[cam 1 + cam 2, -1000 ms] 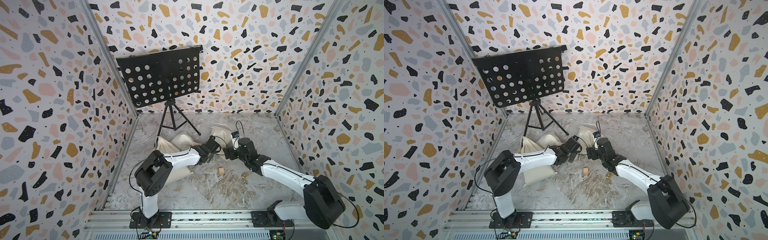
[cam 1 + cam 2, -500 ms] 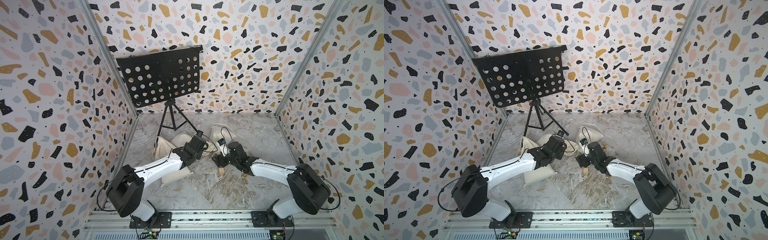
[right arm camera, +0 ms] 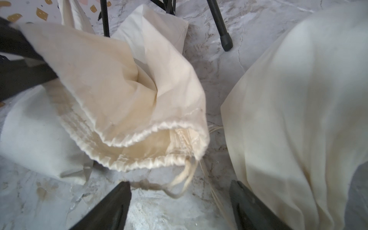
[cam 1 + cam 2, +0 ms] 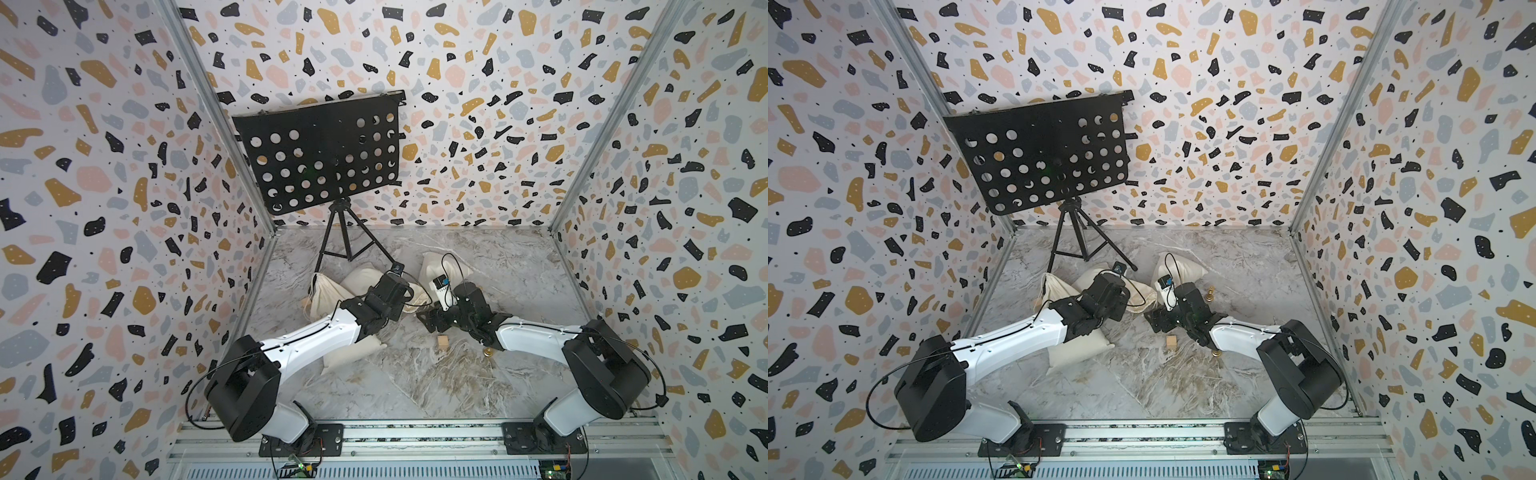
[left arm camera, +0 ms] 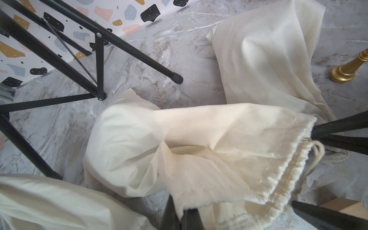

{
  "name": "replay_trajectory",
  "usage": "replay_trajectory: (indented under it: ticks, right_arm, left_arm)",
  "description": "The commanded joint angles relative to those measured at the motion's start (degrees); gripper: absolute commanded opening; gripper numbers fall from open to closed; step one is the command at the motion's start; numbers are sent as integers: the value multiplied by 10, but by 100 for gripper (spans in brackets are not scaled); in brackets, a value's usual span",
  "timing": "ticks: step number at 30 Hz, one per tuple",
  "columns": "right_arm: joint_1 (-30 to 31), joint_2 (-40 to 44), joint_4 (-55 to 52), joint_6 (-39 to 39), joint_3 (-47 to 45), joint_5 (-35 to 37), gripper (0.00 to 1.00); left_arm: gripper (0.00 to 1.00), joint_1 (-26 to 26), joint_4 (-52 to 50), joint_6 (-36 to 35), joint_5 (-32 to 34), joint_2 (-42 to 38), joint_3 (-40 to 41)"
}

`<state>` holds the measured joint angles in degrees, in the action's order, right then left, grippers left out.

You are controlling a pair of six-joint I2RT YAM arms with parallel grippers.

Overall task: Close the soil bag
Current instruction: Pick up the soil bag from the center of the board.

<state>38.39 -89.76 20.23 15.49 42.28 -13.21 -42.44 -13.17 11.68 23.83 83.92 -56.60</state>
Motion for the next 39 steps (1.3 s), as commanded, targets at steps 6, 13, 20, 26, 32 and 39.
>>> replay_trajectory:
  ticks: [6,13,20,26,32,39]
  right_arm:
    - [3,13,53,29,-10,-42,91]
    - [3,-9,28,3,-9,21,73]
    - [3,-8,19,-14,-5,33,60]
    - [3,-14,24,-14,-3,18,61]
    - [3,-33,21,-23,31,42,53]
    - [3,38,-44,-65,91,61,0]
  left_arm:
    - [0,2,19,8,-6,-11,3]
    - [0,4,19,6,0,-29,12]
    - [0,8,19,6,-6,-43,18]
    - [0,10,19,5,-7,-51,20]
    - [0,11,19,6,-14,-64,26]
    - [0,30,19,4,-14,-109,40]
